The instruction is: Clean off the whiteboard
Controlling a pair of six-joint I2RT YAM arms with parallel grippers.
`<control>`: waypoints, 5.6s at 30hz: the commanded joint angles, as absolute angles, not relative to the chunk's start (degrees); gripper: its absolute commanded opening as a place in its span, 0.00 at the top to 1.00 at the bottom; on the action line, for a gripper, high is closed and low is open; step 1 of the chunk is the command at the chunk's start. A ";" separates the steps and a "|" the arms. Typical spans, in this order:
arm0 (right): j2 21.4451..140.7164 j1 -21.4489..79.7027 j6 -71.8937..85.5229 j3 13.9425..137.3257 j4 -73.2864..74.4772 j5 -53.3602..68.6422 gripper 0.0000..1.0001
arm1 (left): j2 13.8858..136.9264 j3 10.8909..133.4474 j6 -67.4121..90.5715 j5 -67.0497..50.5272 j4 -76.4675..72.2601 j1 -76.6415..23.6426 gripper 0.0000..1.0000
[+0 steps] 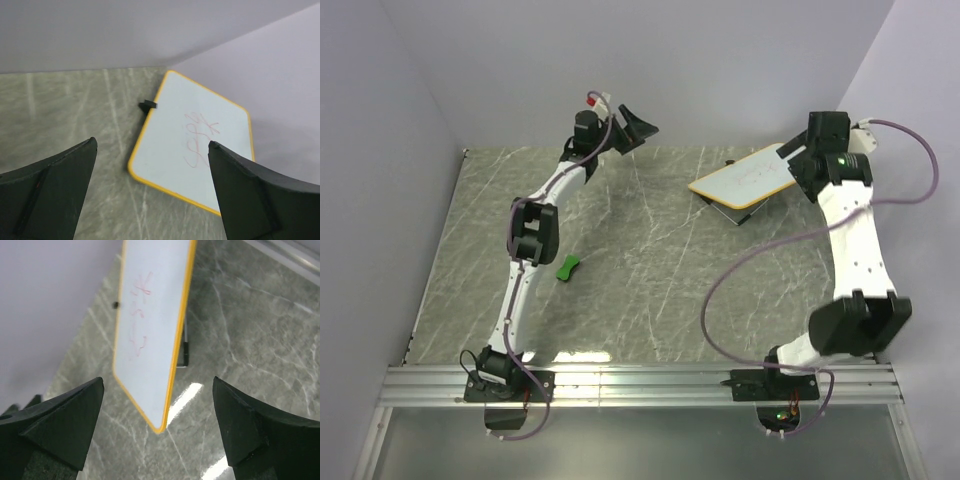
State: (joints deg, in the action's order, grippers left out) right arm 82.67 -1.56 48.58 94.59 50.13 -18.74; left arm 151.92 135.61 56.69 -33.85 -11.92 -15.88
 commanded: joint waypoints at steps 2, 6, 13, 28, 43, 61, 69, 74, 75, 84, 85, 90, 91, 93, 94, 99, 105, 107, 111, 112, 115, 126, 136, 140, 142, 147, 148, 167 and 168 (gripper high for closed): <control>90.67 -2.55 51.50 102.03 56.58 -18.10 0.05 | 150.37 137.46 58.62 -36.12 -21.10 -17.31 0.00; 95.53 -2.55 51.50 105.29 58.10 -17.84 0.05 | 150.73 137.46 58.01 -37.18 -20.13 -17.49 0.01; 99.93 -2.55 51.06 101.44 54.68 -15.82 0.07 | 150.73 138.25 57.40 -35.78 -18.99 -18.10 0.01; 107.31 -2.46 46.50 99.04 42.98 -8.52 0.79 | 151.17 138.43 55.11 -33.57 -15.91 -21.80 0.01; 90.36 -3.25 43.42 96.24 47.47 -15.91 1.00 | 154.77 136.76 51.33 -24.09 -18.72 -28.91 0.01; 80.78 -5.19 36.41 100.56 48.78 -14.41 1.00 | 152.23 135.97 47.99 -22.77 -14.15 -30.06 0.01; 76.38 -5.10 29.80 88.26 41.87 -6.54 1.00 | 150.21 133.68 47.90 -21.36 -10.46 -29.79 0.01; 76.99 -4.83 29.27 84.02 35.25 -0.18 1.00 | 148.19 132.19 47.38 -21.00 -7.56 -29.71 0.01; 77.25 -4.75 29.35 84.37 35.33 -0.26 1.00 | 147.84 132.01 47.20 -20.74 -7.04 -29.71 0.00; 78.66 -4.75 28.57 82.73 33.75 4.64 1.00 | 143.71 129.03 45.36 -18.99 -3.35 -29.71 0.01; 78.66 -4.75 28.56 80.88 32.62 5.79 1.00 | 143.27 128.68 44.92 -18.55 -1.77 -29.71 0.01; 74.99 -4.83 31.46 68.23 29.88 9.93 1.00 | 139.85 125.87 42.81 -15.91 3.16 -29.01 0.01; 74.10 -4.75 31.90 66.81 29.71 10.11 1.00 | 138.70 124.55 42.63 -15.91 2.99 -28.74 0.01; 71.04 -4.40 32.52 65.57 30.84 8.10 1.00 | 134.59 118.41 41.67 -15.39 0.97 -28.21 0.01; 70.15 -4.05 32.43 66.00 32.85 3.91 1.00 | 133.17 113.86 41.14 -15.12 0.36 -28.04 0.01; 66.54 -0.44 30.85 75.49 38.49 -7.46 1.00 | 126.92 105.04 38.94 -15.38 -5.10 -28.04 0.01; 67.06 -0.53 31.55 75.16 38.32 3.38 1.00 | 125.51 103.62 38.76 -15.91 -4.57 -29.26 0.01; 66.53 -0.53 32.08 70.61 35.43 9.38 1.00 | 125.16 103.19 38.85 -15.56 -4.13 -29.70 0.01; 63.55 -0.26 33.31 62.24 31.03 21.69 1.00 | 122.53 100.82 39.11 -14.86 -4.04 -30.32 0.00; 62.94 1.39 33.31 61.01 30.42 24.49 1.00 | 122.00 99.24 39.20 -14.42 -4.30 -30.50 0.01; 61.79 2.90 32.61 58.98 34.00 27.40 1.00 | 119.98 96.68 39.55 -13.89 -4.22 -31.02 0.01; 65.83 13.53 24.61 61.26 55.19 42.62 1.00 | 113.73 90.97 40.43 -9.23 -2.46 -32.43 0.02; 62.23 15.91 21.36 88.74 72.13 20.18 1.00 | 114.16 95.79 34.36 -6.58 1.06 -30.41 0.00; 60.04 15.82 23.72 99.83 76.37 12.14 1.00 | 122.57 102.73 33.58 -11.86 0.44 -29.00 0.00; 57.93 15.82 26.53 100.63 75.68 10.55 1.00 | 126.28 108.61 32.35 -13.09 0.44 -28.92 0.01; 55.81 15.82 30.23 101.33 75.67 6.07 1.00 | 136.84 121.46 33.84 -11.17 4.13 -27.78 0.00; 55.81 15.91 30.23 102.64 75.93 4.85 1.00 | 138.32 121.99 34.10 -11.08 3.52 -27.43 0.01; 63.28 15.73 25.85 107.05 73.22 -3.43 1.00 | 146.78 120.95 48.08 -44.47 -8.81 -26.01 0.38; 63.54 15.73 25.58 107.14 72.78 -3.25 1.00 | 145.99 119.37 47.47 -44.21 -7.31 -26.36 0.39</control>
State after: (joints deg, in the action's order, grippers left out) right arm 65.06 15.86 27.18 103.59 83.05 -1.76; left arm 150.17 121.62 46.41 -39.03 -8.32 -25.61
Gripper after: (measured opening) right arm 0.111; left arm 0.619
